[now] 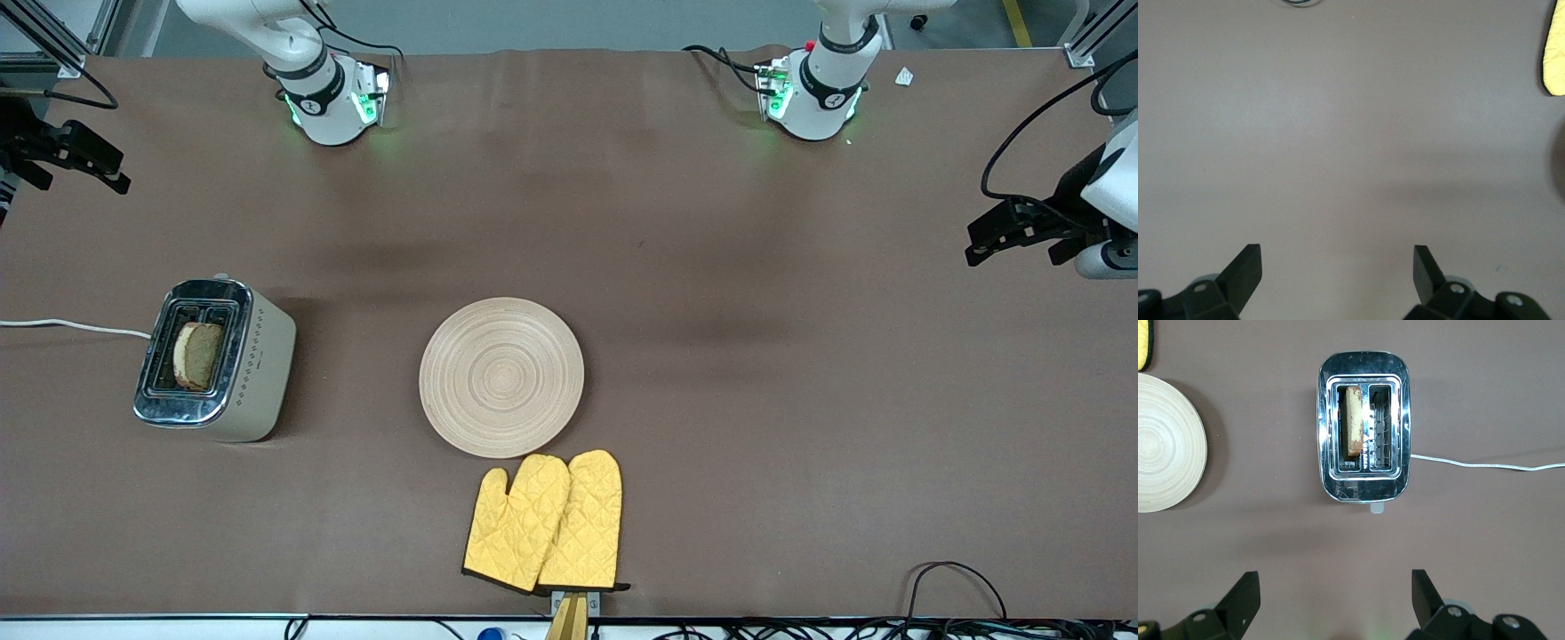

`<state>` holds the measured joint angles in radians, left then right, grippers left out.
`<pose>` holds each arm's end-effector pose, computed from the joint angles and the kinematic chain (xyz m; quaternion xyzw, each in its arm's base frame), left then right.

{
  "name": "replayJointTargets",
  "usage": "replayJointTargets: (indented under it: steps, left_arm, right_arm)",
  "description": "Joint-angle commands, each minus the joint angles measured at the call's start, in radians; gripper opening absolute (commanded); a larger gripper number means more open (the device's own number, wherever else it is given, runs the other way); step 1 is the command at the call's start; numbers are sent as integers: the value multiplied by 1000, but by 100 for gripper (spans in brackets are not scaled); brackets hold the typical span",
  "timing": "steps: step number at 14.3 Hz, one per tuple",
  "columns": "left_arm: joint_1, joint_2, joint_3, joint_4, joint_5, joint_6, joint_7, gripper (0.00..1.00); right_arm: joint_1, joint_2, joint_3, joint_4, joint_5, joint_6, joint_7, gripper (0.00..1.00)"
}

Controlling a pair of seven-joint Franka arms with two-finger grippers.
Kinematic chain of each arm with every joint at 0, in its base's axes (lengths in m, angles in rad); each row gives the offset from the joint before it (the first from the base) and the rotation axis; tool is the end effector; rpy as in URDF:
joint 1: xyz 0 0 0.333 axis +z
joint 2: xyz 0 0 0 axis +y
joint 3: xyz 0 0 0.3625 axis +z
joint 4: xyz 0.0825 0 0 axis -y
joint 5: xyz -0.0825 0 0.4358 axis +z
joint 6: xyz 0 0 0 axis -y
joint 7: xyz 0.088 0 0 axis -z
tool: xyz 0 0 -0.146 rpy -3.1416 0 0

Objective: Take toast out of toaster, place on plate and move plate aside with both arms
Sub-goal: 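Move the right gripper toward the silver toaster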

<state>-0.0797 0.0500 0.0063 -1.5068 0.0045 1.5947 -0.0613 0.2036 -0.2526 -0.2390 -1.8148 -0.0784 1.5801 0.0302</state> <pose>0.6269 -0.0456 0.6370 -0.9998 0.0061 -0.0191 0.0011 0.5161 -0.0442 0.6421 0.9995 -0.0292 0.0055 0.0096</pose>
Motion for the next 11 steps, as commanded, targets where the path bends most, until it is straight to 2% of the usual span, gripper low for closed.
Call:
replayJointTargets:
  steps: [1, 11]
  left_arm:
    - [3, -7, -2, 2, 11, -10, 8, 100]
    - [-14, 4, -3, 4, 11, -7, -12, 100]
  right_arm:
    - [-18, 9, 9, 14, 6, -8, -16, 100]
    - [-18, 33, 9, 12, 15, -3, -18, 100]
